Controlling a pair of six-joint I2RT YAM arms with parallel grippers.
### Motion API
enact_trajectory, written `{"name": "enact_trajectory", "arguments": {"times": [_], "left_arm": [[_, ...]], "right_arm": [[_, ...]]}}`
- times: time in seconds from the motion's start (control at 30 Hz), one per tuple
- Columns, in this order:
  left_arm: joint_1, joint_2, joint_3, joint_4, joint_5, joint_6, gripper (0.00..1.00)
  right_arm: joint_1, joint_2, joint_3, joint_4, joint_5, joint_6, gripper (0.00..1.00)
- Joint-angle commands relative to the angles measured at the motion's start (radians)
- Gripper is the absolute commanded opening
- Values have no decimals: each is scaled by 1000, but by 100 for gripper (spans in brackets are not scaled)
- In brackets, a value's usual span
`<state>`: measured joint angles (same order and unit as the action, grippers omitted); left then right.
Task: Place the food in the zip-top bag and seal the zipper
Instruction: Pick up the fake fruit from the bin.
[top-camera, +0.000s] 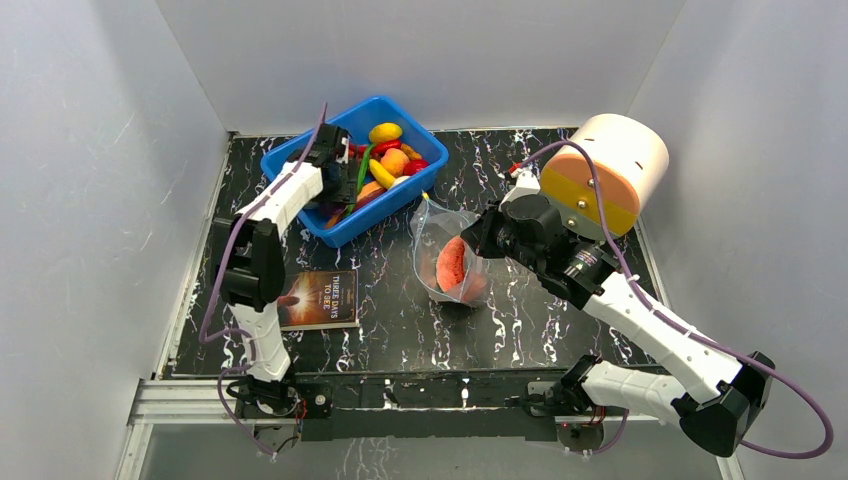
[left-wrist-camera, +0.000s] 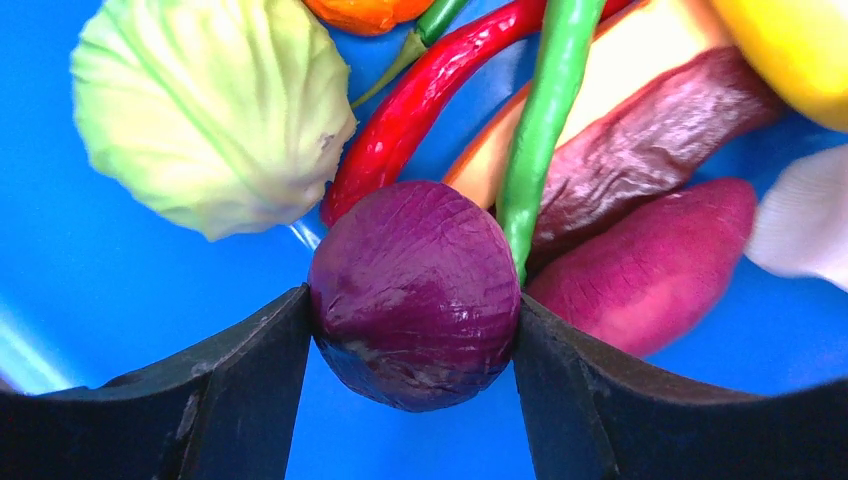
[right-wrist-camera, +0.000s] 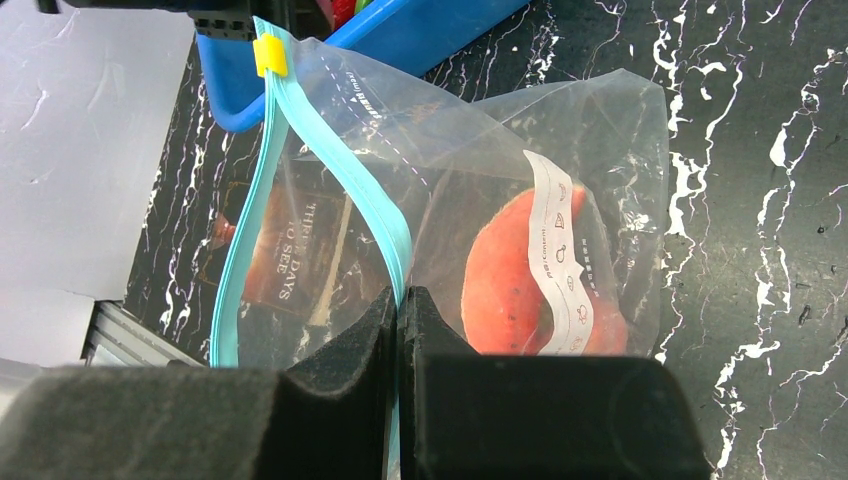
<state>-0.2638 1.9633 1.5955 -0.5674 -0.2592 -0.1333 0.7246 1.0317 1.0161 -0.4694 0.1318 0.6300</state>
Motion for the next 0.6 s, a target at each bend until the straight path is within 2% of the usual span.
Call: {"name": "enact_trajectory", "arguments": {"times": [0.0,0.13,0.4,0.57], "left_arm": [[-1,-145,-4,-35,36,-18,52],[0,-244,-46,-38,105,-48,51],[-11,-507,-212,31,524,-171,46],[-15,-668,-380,200,795,-351,44]], "right_arm": [[2,-10,-3,57,2,1,0],[2,-8,-11,54,1,13,0],[1,23,-10,70,-24,45,0],[1,38,-25,97,-48,76,0]]}}
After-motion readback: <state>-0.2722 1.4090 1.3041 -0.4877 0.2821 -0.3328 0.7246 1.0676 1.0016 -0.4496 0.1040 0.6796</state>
